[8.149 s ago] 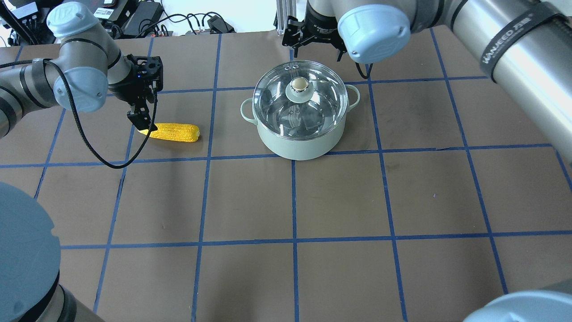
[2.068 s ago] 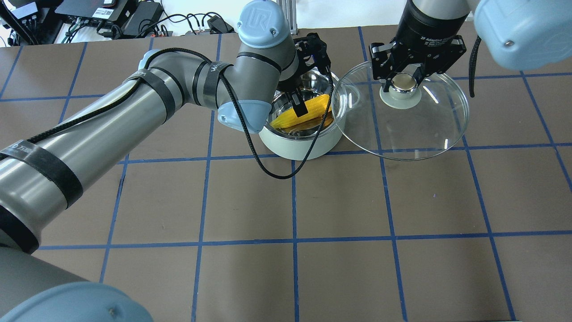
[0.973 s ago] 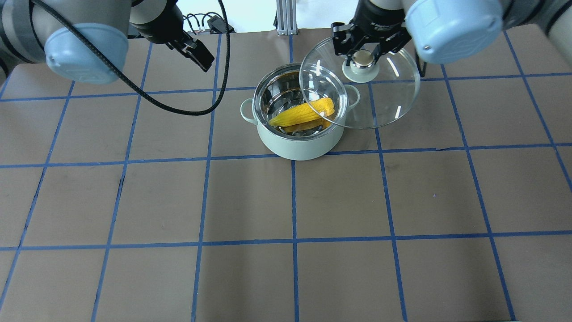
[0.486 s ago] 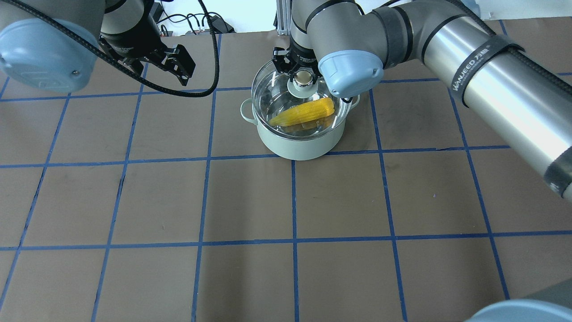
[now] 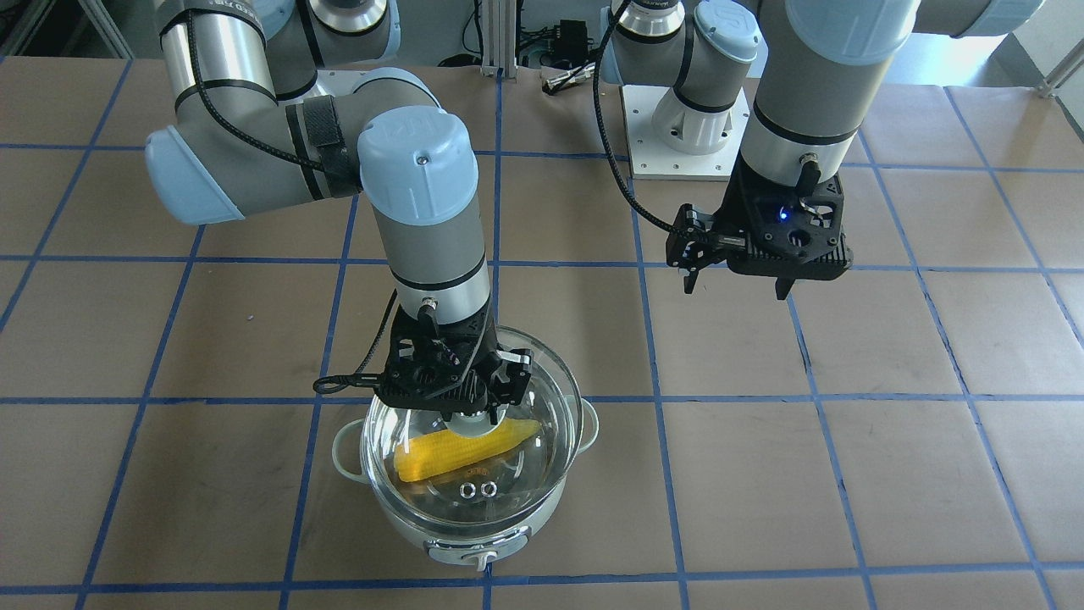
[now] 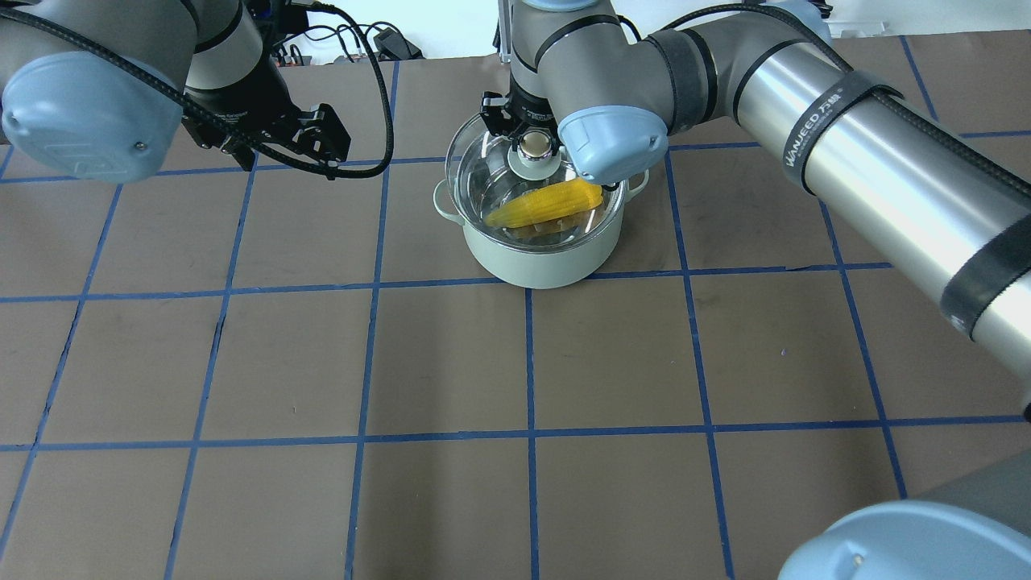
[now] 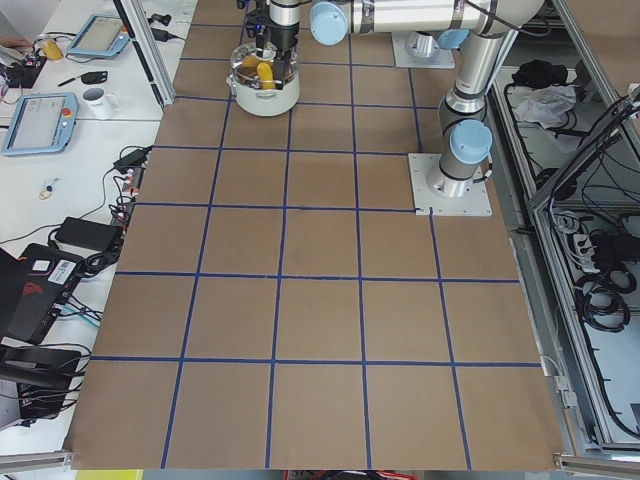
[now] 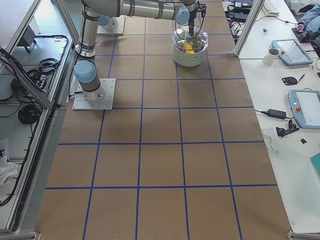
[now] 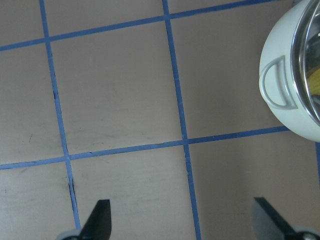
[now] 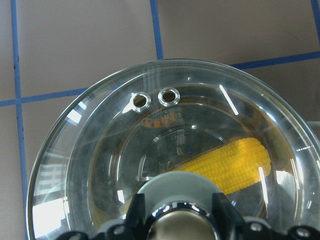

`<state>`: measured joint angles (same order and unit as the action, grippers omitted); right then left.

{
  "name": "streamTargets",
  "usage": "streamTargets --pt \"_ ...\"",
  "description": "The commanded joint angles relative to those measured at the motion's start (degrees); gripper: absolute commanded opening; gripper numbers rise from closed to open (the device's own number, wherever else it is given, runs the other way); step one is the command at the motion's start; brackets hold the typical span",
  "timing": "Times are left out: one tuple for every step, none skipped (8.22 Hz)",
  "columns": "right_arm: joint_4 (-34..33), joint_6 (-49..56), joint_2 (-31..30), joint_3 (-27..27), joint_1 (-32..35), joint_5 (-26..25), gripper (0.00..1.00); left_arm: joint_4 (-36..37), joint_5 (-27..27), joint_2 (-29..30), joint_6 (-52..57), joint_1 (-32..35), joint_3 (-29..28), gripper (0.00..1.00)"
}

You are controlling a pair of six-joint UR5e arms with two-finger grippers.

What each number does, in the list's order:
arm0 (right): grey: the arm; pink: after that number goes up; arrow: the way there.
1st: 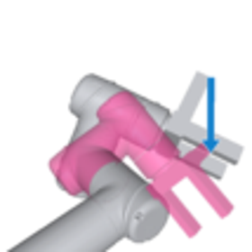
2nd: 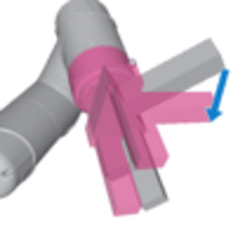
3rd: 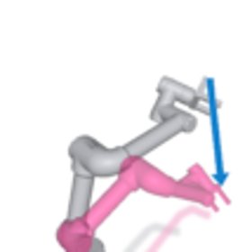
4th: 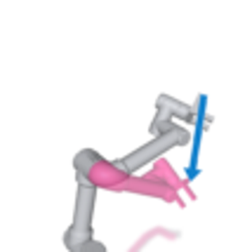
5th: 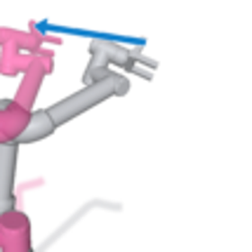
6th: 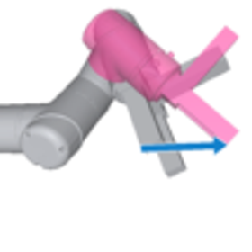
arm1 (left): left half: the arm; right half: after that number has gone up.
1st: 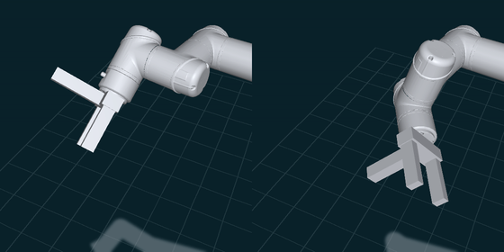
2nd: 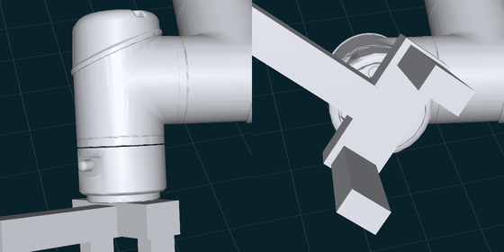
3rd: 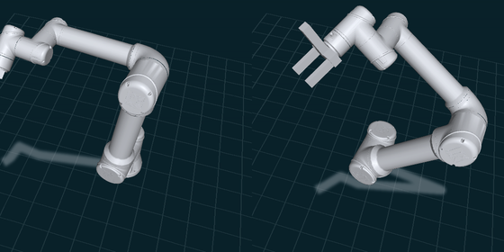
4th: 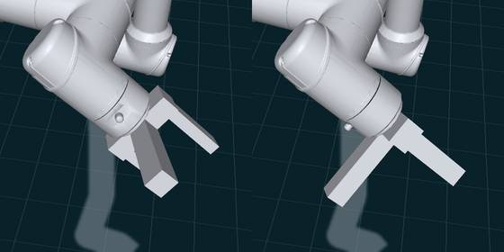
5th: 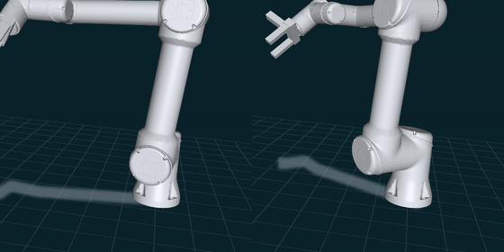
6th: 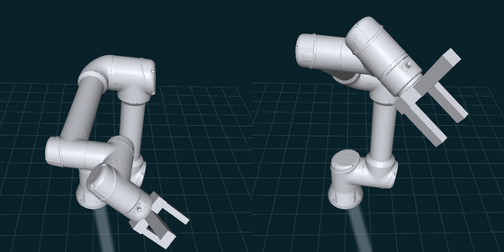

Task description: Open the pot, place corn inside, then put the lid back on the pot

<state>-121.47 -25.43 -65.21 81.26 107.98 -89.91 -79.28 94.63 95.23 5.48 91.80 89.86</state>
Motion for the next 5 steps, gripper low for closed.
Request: streamTargets --pt "1.2 -0.7 0.3 0.0 0.0 -0.5 0.25 -0.1 0.0 -0.4 -1.2 0.0 1.2 1.0" --pt "1.3 -0.4 0.3 0.0 0.0 -0.5 0.25 -0.7 -0.8 -1.2 -4.0 0.0 1.5 1.0" --pt "1.3 -0.3 0.5 0.0 0.0 -0.6 0.25 -1.9 -0.8 -2.1 -5.3 -0.7 1.6 1.0" --pt "1.2 -0.2 0.9 0.0 0.0 -0.6 0.25 -2.9 -0.9 -2.4 -5.3 -1.1 1.6 1.0" --pt "1.2 -0.2 1.0 -0.1 0.0 -0.7 0.25 -3.4 -1.0 -2.9 -5.4 -1.2 1.6 1.0"
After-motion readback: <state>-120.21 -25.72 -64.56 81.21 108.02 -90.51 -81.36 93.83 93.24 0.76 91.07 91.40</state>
